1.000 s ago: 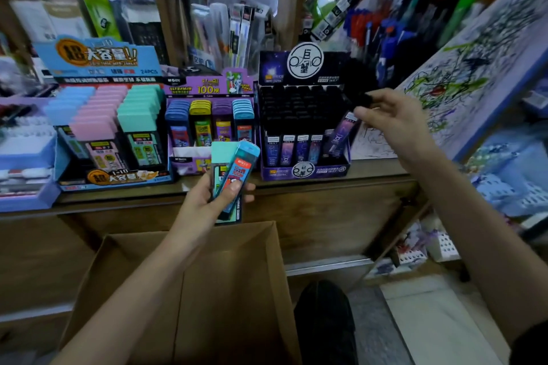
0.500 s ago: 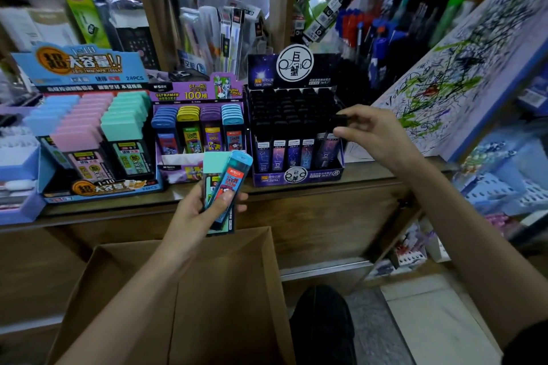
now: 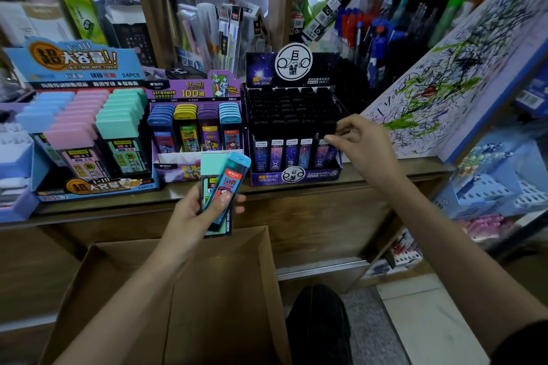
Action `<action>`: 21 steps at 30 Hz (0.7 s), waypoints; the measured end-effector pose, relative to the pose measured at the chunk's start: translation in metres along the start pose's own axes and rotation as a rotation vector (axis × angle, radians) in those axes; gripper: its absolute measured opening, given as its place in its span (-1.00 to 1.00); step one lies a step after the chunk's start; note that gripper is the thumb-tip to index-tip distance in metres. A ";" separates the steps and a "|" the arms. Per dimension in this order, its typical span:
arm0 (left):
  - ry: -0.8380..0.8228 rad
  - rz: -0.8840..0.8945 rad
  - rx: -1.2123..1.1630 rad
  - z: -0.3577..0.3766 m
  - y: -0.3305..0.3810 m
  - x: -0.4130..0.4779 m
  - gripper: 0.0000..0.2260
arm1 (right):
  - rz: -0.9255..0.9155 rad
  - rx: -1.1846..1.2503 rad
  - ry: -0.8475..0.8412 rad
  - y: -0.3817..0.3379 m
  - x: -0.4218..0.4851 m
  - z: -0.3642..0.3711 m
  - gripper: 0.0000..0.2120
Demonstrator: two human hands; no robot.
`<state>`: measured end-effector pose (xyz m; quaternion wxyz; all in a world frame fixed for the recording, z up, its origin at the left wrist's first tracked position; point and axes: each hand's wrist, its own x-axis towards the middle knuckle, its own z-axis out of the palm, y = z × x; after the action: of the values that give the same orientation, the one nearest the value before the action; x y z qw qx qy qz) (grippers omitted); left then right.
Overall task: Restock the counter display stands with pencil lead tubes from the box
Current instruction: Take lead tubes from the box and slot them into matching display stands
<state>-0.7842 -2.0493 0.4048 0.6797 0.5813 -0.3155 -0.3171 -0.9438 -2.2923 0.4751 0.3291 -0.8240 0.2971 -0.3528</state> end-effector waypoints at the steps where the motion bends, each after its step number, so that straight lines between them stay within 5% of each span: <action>1: 0.001 0.000 0.000 0.000 0.000 -0.001 -0.66 | 0.006 -0.034 0.014 -0.001 0.000 0.002 -0.87; 8: 0.029 0.028 -0.029 -0.001 0.008 -0.004 -0.69 | -0.127 -0.370 0.170 -0.026 -0.021 0.009 -0.79; 14: 0.009 0.031 -0.012 -0.003 0.015 -0.007 -0.65 | 0.009 0.266 -0.288 -0.080 -0.056 0.062 -0.84; 21: 0.030 0.032 0.020 -0.018 0.026 -0.007 -0.57 | -0.045 0.387 -0.371 -0.109 -0.032 0.077 -0.87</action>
<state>-0.7727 -2.0296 0.4276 0.6836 0.5876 -0.3174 -0.2943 -0.8742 -2.1769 0.5034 0.5216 -0.8027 0.1401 -0.2530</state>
